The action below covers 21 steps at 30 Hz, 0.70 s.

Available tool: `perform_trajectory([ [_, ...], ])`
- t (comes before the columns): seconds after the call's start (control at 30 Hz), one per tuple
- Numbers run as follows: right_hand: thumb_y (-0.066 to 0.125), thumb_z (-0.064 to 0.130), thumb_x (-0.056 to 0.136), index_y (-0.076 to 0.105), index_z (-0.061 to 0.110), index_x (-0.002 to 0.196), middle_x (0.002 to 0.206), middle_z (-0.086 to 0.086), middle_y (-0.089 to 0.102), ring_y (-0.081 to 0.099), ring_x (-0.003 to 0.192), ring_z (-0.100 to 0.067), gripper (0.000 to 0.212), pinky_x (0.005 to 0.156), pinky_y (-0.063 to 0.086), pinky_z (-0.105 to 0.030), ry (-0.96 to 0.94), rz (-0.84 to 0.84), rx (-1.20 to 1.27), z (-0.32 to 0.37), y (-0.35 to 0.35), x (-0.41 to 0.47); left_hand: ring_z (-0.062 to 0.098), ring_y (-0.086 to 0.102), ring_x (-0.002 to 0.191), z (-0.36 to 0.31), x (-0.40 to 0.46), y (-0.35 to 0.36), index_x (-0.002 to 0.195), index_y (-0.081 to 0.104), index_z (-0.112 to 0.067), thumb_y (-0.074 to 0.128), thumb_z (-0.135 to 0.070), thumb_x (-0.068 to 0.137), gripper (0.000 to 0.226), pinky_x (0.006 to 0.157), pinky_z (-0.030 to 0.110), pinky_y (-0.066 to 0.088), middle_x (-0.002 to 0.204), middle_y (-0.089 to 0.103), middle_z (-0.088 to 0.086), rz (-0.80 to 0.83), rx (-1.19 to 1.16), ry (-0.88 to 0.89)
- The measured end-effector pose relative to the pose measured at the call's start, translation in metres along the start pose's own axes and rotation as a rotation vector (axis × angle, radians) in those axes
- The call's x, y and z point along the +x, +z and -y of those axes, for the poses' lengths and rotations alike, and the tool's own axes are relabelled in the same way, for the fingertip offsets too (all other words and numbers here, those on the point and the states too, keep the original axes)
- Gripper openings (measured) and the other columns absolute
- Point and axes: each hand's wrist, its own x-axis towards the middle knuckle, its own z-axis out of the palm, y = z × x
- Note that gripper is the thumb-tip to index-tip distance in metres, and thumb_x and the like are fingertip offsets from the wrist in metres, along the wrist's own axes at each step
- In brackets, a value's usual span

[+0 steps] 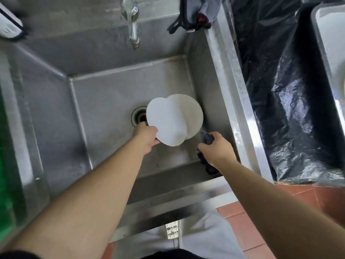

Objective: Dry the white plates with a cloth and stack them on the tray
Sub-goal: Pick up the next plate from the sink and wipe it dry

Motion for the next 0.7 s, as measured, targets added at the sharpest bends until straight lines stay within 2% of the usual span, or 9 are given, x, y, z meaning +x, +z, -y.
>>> perform_trajectory([
  [0.07,0.066,0.042,0.084,0.053,0.041,0.113,0.082,0.010,0.074,0.073,0.067,-0.013,0.032,0.056,0.060,-0.030,0.004,0.006,0.021,0.002,-0.003,-0.011,0.028,0.068,0.111,-0.002,-0.016,-0.015,0.129,0.058,-0.011,0.050,0.008,0.096,0.039,0.085,0.047,0.063,0.132,0.067,0.006,0.002,0.031,0.023],
  [0.17,0.066,0.045,0.085,0.054,0.039,0.114,0.082,0.008,0.073,0.072,0.070,-0.015,0.032,0.055,0.056,-0.029,-0.009,-0.008,0.035,0.010,-0.009,-0.032,0.032,0.068,0.114,-0.004,-0.047,-0.041,0.132,0.056,-0.005,0.048,0.009,0.095,0.040,0.092,0.053,0.061,0.136,0.066,0.010,0.008,-0.001,0.046],
  [0.3,0.070,0.044,0.087,0.049,0.034,0.120,0.092,0.007,0.066,0.067,0.080,-0.017,0.040,0.072,0.060,-0.040,-0.040,-0.003,0.090,0.031,-0.020,-0.062,0.035,0.065,0.115,-0.010,-0.097,-0.077,0.141,0.047,-0.009,0.049,0.011,0.096,0.049,0.084,0.056,0.063,0.140,0.058,0.008,0.002,-0.071,0.074],
  [0.4,0.074,0.043,0.087,0.050,0.031,0.127,0.100,0.006,0.065,0.066,0.086,-0.018,0.048,0.073,0.057,-0.038,-0.059,0.027,0.166,0.054,-0.030,-0.086,0.036,0.061,0.118,-0.016,-0.133,-0.099,0.152,0.036,-0.020,0.051,0.012,0.096,0.066,0.074,0.052,0.065,0.140,0.049,0.004,-0.012,-0.095,0.168],
  [0.53,0.077,0.053,0.087,0.056,0.028,0.131,0.110,-0.001,0.070,0.070,0.095,-0.026,0.054,0.083,0.061,-0.043,-0.056,0.068,0.402,0.090,-0.046,-0.122,0.028,0.071,0.099,-0.024,-0.178,-0.123,0.151,0.038,-0.027,0.053,0.010,0.097,0.067,0.069,0.047,0.065,0.135,0.057,0.004,-0.010,-0.139,0.291],
  [0.63,0.074,0.062,0.087,0.063,0.032,0.124,0.111,-0.007,0.073,0.075,0.094,-0.032,0.049,0.081,0.066,-0.050,-0.074,0.127,0.557,0.117,-0.063,-0.146,0.026,0.075,0.094,-0.032,-0.211,-0.136,0.143,0.045,-0.034,0.056,0.008,0.096,0.064,0.067,0.042,0.065,0.130,0.060,0.000,-0.006,-0.191,0.368],
  [0.7,0.071,0.062,0.088,0.068,0.036,0.113,0.106,-0.007,0.075,0.079,0.083,-0.030,0.036,0.067,0.066,-0.045,-0.107,0.153,0.625,0.135,-0.077,-0.160,0.023,0.076,0.091,-0.040,-0.231,-0.141,0.135,0.048,-0.038,0.058,0.007,0.095,0.061,0.066,0.039,0.064,0.127,0.061,-0.002,-0.009,-0.222,0.424],
])
